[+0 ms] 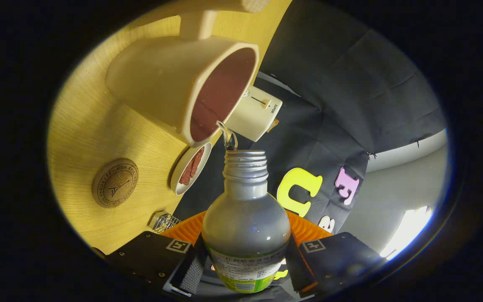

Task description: Take the bottle from table, then pour the juice into the cup, finally place the bottle on the coaster

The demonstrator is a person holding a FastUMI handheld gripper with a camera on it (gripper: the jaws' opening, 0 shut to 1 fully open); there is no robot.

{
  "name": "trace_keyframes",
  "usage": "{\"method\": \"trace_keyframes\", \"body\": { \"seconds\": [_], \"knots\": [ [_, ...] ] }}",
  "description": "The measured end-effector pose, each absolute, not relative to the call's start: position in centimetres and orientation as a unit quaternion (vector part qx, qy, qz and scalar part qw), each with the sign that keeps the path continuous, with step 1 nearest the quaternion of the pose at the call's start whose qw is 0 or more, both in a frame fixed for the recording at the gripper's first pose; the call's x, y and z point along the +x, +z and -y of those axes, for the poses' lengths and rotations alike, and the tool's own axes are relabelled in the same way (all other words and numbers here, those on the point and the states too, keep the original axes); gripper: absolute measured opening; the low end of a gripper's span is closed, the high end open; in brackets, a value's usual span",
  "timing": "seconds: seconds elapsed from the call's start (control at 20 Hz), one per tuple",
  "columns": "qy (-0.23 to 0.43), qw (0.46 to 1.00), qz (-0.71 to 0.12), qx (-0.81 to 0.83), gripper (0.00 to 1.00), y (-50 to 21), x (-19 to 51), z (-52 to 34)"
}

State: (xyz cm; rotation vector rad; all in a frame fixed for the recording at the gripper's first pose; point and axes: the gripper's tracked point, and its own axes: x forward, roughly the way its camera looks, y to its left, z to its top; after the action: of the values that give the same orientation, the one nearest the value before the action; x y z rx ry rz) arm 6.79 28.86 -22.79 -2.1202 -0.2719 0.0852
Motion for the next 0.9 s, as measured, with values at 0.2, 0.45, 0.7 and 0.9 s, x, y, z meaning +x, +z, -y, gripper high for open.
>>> {"method": "trace_keyframes", "body": {
  "seconds": [0.2,0.45,0.7,0.9],
  "knots": [
    [0.032,0.466,0.124,-0.875,0.8,-22.6,6.9,-29.3],
    [0.021,0.451,0.142,-0.881,0.8,-21.8,7.2,-30.0],
    [0.016,0.445,0.144,-0.884,0.8,-21.3,7.3,-30.1],
    [0.014,0.43,0.16,-0.888,0.8,-21.2,7.1,-31.0]
  ]
}}
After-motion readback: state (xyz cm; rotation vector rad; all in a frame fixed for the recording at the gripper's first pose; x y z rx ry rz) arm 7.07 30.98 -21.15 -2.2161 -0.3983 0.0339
